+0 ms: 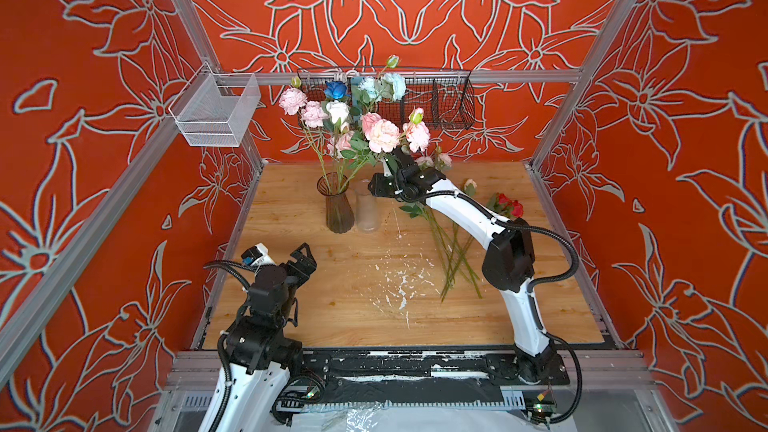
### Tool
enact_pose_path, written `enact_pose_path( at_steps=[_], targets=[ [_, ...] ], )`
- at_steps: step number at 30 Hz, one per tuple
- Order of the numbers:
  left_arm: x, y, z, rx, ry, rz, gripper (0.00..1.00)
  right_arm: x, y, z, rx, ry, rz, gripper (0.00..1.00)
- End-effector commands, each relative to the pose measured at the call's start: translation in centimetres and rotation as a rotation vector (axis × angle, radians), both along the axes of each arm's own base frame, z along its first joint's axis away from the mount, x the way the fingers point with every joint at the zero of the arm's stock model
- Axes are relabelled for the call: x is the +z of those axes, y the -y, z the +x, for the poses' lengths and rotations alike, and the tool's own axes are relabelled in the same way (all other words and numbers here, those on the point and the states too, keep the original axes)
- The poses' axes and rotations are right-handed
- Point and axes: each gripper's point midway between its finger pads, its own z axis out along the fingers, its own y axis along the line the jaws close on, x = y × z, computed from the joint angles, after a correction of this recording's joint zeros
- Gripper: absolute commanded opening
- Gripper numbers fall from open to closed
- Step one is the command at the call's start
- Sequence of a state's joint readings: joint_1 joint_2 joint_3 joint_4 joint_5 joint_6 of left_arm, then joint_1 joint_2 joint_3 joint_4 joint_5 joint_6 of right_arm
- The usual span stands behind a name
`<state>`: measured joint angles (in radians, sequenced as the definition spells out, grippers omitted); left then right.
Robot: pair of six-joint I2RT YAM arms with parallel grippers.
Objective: Arrange the flowers into the vase
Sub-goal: 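Carry the clear glass toward the loose rose pile with the right gripper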
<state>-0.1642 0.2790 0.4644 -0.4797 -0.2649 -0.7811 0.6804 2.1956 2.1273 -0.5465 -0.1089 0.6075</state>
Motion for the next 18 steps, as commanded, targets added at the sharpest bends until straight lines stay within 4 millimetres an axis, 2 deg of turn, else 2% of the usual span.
enact_pose_path(
  at_steps=[1, 8, 18],
  targets=[
    [0.0, -0.5, -1.2, 0.005, -0.031, 0.029, 0.94, -0.9, -0.1, -0.4, -0.015, -0.014, -0.057, 0.4],
    [1.2, -0.2, -1.8, -0.019, -0.037, 0.036, 0.95, -1.5, 0.8, -1.3, -0.005, -0.03, -0.136, 0.36],
    [1.9, -0.1, -3.2, -0.041, -0.02, 0.042, 0.95, -1.7, 2.8, -2.5, 0.016, -0.043, -0.25, 0.24]
  ],
)
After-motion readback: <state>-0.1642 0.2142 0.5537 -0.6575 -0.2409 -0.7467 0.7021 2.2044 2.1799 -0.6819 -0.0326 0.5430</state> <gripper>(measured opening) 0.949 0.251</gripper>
